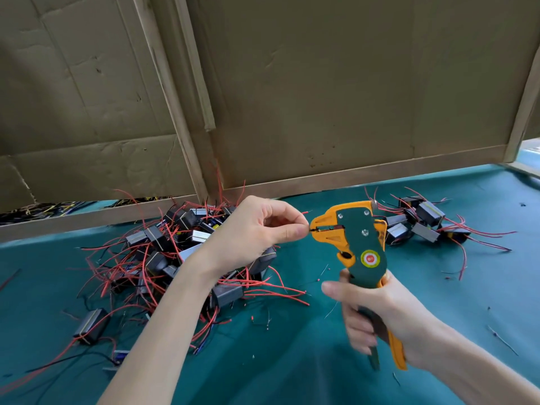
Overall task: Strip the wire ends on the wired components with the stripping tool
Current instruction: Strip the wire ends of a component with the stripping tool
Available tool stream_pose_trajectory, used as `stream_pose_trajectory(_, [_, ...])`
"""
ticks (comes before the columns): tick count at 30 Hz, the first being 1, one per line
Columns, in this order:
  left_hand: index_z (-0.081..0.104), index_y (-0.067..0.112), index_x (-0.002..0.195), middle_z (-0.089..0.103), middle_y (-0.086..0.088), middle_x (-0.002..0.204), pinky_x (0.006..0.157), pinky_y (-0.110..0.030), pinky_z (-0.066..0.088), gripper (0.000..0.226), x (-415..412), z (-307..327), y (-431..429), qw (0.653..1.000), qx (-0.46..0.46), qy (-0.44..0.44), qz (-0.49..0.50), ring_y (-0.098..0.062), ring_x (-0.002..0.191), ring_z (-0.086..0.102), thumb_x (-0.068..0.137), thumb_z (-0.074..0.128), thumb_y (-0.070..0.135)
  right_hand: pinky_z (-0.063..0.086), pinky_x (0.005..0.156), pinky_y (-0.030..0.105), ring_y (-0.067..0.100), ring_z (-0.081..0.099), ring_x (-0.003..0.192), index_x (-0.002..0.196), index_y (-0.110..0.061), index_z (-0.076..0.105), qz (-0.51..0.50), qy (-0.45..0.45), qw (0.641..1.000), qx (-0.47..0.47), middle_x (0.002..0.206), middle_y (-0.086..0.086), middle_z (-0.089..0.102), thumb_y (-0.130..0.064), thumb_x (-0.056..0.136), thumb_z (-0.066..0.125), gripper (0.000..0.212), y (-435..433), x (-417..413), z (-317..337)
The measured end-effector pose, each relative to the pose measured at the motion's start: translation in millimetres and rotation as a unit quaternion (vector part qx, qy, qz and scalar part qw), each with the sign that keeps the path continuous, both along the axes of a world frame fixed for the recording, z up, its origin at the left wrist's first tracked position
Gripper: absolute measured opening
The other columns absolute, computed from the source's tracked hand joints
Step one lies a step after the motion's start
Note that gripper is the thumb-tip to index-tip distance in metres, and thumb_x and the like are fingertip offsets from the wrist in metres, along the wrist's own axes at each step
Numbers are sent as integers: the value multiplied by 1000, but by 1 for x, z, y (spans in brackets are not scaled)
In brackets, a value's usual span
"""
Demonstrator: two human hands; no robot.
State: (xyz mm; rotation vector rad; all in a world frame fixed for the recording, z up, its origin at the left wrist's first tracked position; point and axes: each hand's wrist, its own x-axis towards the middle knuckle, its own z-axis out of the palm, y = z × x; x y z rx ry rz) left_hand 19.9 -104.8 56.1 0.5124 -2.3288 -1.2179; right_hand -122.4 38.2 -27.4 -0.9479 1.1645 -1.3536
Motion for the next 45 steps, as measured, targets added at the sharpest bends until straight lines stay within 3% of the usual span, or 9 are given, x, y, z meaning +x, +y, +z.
stream_pose_trajectory(10, [71,20,80,71,-4,79,69,-31,45,12,-9,-7,-13,983,-85,45,155,-11,70,53,89,65,14,55,69,49,39,61,68,94,-5,53,41,-252,963,86,87,29,63,-11,57,88,52,-10,-16,-6])
stream_pose_trajectory(14, [67,17,82,66,4,74,57,-18,46,11,-45,19,0,962,-27,197,188,-1,55,52,90,63,10,56,68,50,40,64,68,90,-3,51,19,-294,948,124,91,32,64,-1,64,69,32,-14,-19,-10])
stream_pose_trajectory(18, [63,0,90,66,-11,77,69,-39,59,5,-123,23,22,958,62,234,154,-15,57,61,91,59,2,58,66,50,40,67,69,93,5,54,8,-308,939,155,87,30,65,-5,75,57,20,-18,-18,-15])
stream_pose_trajectory(22, [57,1,122,59,-26,123,98,-48,48,29,-168,0,43,976,141,144,81,-22,98,60,93,54,0,59,61,47,39,70,70,100,9,61,-8,-291,942,168,84,27,67,-3,75,55,28,-22,-21,-18])
stream_pose_trajectory(24, [44,17,140,45,-9,141,104,-46,43,50,-163,-12,45,987,143,71,23,3,107,54,93,55,5,59,59,46,40,70,71,100,8,61,-11,-301,939,164,85,27,68,-2,75,56,26,-21,-24,-16])
stream_pose_trajectory(26, [37,24,145,45,0,131,102,-41,44,57,-142,-19,41,993,117,23,-8,19,87,50,93,56,8,59,59,49,43,70,74,101,9,59,-19,-320,934,157,91,32,67,-1,74,57,29,-18,-27,-15])
stream_pose_trajectory(32, [64,9,119,63,-6,125,96,-12,37,51,-30,-11,-18,978,-123,-125,115,-17,119,56,85,37,-16,59,70,55,48,68,89,114,9,56,-13,-309,940,146,109,40,62,-10,78,59,40,-17,-28,-13])
stream_pose_trajectory(39, [57,28,122,52,-6,130,99,-44,33,36,51,-28,-77,815,-296,-351,353,-28,124,42,91,52,11,59,68,50,41,68,76,118,5,57,-12,-243,959,143,92,32,66,-15,77,60,46,-17,-26,-14])
stream_pose_trajectory(45, [53,28,110,65,3,102,76,-34,48,28,70,-31,-93,862,-233,-286,347,-20,92,58,86,66,24,60,61,48,39,69,68,110,5,60,-38,-223,964,138,83,28,67,-12,74,62,40,-16,-26,-12])
